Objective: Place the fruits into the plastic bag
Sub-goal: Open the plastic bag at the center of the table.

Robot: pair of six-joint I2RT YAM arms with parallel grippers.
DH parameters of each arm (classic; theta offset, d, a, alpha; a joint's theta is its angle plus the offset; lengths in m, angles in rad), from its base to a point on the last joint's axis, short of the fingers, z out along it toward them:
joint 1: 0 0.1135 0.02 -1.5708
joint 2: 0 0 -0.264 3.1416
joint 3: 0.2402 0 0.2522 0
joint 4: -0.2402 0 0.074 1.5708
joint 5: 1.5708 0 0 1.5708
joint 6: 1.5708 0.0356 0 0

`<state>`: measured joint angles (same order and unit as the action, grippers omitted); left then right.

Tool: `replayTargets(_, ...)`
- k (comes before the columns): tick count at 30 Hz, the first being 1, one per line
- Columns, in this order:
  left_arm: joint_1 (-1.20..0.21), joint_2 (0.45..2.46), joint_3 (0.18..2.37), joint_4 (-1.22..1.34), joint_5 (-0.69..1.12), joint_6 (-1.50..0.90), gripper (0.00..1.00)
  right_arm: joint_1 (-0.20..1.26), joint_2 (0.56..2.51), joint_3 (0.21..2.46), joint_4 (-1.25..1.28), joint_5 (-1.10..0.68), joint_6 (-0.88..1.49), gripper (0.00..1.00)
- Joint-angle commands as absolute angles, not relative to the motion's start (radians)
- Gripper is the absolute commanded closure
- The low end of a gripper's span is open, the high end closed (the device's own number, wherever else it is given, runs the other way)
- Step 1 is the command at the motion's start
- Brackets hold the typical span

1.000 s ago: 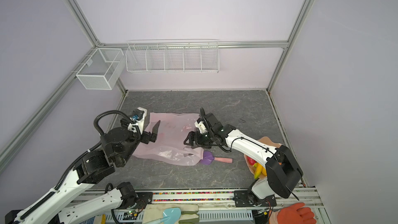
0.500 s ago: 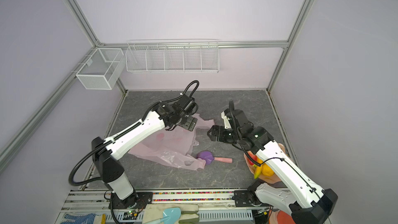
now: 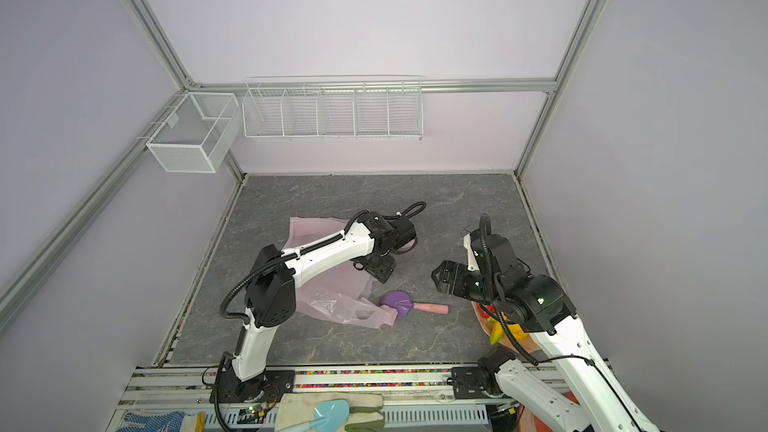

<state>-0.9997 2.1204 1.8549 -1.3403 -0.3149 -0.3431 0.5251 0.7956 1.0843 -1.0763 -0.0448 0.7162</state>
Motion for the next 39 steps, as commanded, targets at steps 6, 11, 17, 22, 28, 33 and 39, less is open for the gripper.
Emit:
replayTargets(6, -1.027, 2.074, 1.686, -1.401, -0.354, -0.431, 0.16, 0.519, 0.792, 1.049, -1.060, -0.038, 0.750, 0.11)
replayTargets(11, -1.032, 2.049, 1.630, -1.383, -0.360, -0.454, 0.19, 0.520, 0.815, 1.043, -1.020, -0.047, 0.745, 0.12)
replayTargets(17, -1.032, 2.018, 1.600, -1.372, -0.419, -0.473, 0.51, 0.517, 0.849, 1.039, -0.984, -0.057, 0.734, 0.12)
replayTargets(22, -1.029, 1.964, 1.601, -1.381, -0.465, -0.500, 0.99, 0.507, 0.840, 1.018, -0.986, -0.046, 0.745, 0.12)
replayTargets(28, -1.014, 1.855, 1.591, -1.337, -0.430, -0.504, 1.00, 0.499, 0.810, 0.997, -1.016, -0.022, 0.760, 0.12)
replayTargets(33, -1.005, 1.756, 1.594, -1.321, -0.455, -0.518, 1.00, 0.497, 0.800, 0.996, -1.080, 0.036, 0.781, 0.12)
replayTargets(39, -1.000, 1.644, 1.590, -1.290, -0.494, -0.521, 1.00, 0.490, 0.796, 0.996, -1.212, 0.180, 0.853, 0.11)
